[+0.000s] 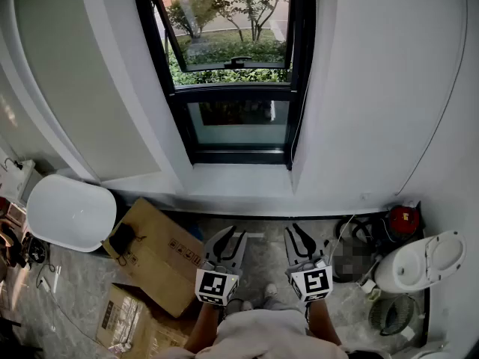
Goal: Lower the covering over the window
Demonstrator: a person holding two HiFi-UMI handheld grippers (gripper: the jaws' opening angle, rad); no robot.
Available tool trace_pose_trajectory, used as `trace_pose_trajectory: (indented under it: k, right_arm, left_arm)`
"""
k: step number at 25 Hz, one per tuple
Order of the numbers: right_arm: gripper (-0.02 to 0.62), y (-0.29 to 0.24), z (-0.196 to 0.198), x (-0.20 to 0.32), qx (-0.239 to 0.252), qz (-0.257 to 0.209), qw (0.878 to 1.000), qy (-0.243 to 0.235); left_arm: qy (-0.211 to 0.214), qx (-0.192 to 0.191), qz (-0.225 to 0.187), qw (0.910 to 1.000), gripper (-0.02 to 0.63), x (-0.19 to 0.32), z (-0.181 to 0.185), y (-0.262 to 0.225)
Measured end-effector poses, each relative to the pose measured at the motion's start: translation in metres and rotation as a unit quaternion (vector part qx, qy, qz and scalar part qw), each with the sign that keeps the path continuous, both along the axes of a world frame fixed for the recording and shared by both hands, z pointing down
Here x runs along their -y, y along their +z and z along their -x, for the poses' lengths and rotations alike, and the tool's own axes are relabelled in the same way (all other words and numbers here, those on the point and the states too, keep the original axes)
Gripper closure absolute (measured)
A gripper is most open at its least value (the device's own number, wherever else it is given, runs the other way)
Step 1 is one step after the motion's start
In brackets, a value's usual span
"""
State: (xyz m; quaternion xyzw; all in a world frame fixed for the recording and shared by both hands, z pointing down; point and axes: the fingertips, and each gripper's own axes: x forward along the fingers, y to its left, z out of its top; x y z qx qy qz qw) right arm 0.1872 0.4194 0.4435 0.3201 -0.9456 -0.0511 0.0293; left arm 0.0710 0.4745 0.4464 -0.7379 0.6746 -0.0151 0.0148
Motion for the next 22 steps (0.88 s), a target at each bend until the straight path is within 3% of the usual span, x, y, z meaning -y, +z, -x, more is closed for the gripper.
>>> trace_pose_trajectory:
  k: [16, 22]
  right_arm:
    - [0.535, -0.004, -0.012, 0.108, 0.021, 0.011, 0.999, -0.036]
    - [0.535, 0.0, -0.005, 0.135, 0.02, 0.016, 0.999, -0.041]
  left_arm:
    - [-0.023, 0.008, 0.011, 0.9997, 0.508, 0.105, -0.03, 0.003]
    - [-0.026, 0.009, 0.013, 0.9995, 0.509, 0.132, -0.023, 0.003]
